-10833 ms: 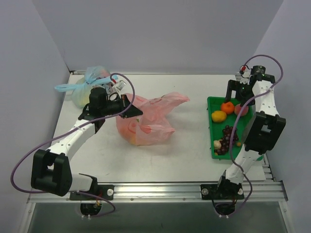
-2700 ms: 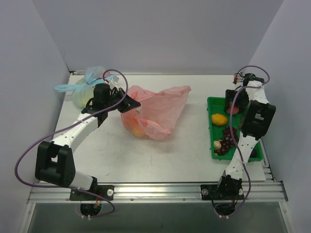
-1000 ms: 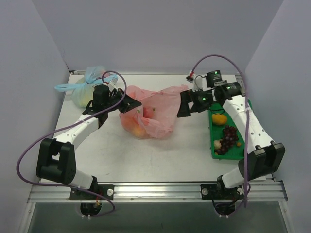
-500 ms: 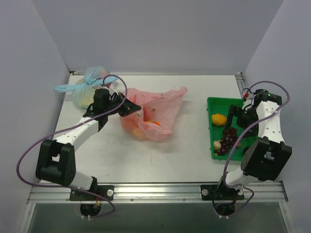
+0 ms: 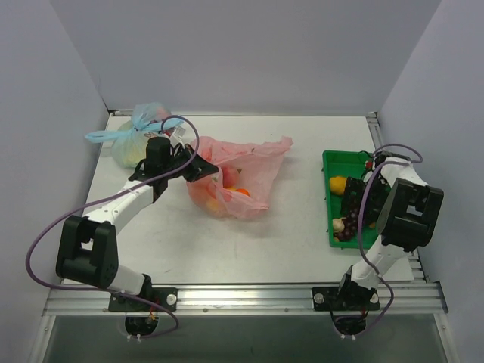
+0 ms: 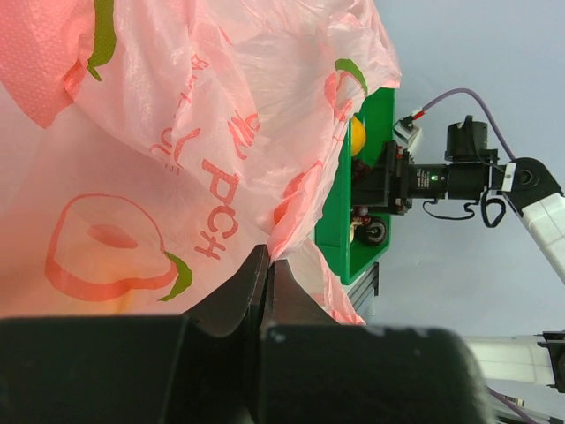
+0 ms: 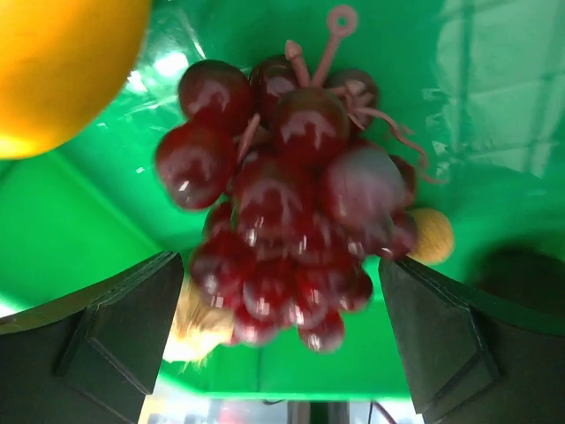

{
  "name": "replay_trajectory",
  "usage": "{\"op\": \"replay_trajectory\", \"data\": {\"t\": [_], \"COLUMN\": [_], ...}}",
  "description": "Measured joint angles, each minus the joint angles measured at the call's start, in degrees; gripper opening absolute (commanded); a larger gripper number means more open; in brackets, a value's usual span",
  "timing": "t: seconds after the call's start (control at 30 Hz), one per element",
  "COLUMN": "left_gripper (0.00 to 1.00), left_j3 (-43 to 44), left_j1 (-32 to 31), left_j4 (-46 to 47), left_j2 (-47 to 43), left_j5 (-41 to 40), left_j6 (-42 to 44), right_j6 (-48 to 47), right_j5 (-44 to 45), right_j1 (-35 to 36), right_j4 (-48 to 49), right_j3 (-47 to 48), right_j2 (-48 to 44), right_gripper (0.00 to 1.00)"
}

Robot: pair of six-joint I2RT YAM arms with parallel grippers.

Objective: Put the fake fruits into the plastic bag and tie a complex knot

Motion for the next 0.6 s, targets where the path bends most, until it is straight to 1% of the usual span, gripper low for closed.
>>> {"op": "replay_trajectory", "data": {"t": [0.07, 0.17, 0.2, 0.27, 0.3, 0.33, 0.37, 0.4, 0.47, 0.5, 0.53, 0.6], "left_gripper": [0.00, 0.00, 0.00, 0.00, 0.00, 0.00, 0.00, 0.00, 0.00, 0.00, 0.00, 0.00], "left_j3": [0.44, 0.87, 0.87, 0.87, 0.87, 0.87, 0.87, 0.87, 0.87, 0.87, 0.87, 0.87], "left_j1": [0.11, 0.44, 0.57, 0.70, 0.70, 0.70, 0.70, 0.70, 0.70, 0.70, 0.70, 0.70], "left_j4": [-0.31, -0.35, -0.39, -0.48, -0.46, -0.48, -0.48, -0.44, -0.44, -0.46, -0.46, -0.35], "left_j2": [0.35, 1.31, 1.57, 2.12, 2.43, 2.69, 2.95, 3.19, 3.50, 3.56, 3.58, 3.56], "left_j5": [0.00, 0.00, 0.00, 0.00, 0.00, 0.00, 0.00, 0.00, 0.00, 0.00, 0.00, 0.02], "left_j6": [0.35, 0.55, 0.55, 0.52, 0.50, 0.44, 0.33, 0.22, -0.11, -0.22, -0.33, -0.52], "right_j6": [-0.35, -0.96, -1.20, -1.53, -1.70, -2.10, -2.43, -2.67, -3.32, -3.48, -3.82, -4.44], "right_j5": [0.07, 0.07, 0.07, 0.11, 0.07, 0.00, -0.22, -0.39, -0.96, -1.49, -1.95, -2.99], "right_j1": [0.28, 0.37, 0.37, 0.26, 0.22, 0.20, 0.07, -0.13, -0.59, -0.98, -1.36, -2.14], "right_j4": [0.94, 1.31, 1.57, 1.95, 1.99, 2.12, 1.97, 1.68, 0.85, 0.28, -0.20, -0.87], "right_j3": [-1.49, -2.25, -2.25, -2.25, -2.25, -2.23, -2.10, -1.88, -1.03, -0.57, -0.24, 0.17], "right_j2": [0.79, 1.49, 1.68, 1.97, 2.05, 2.05, 2.08, 2.08, 2.05, 2.05, 1.92, 1.68], "right_gripper": [0.96, 0.82, 0.71, 0.58, 0.43, 0.35, 0.30, 0.20, 0.10, 0.03, 0.00, 0.00]}}
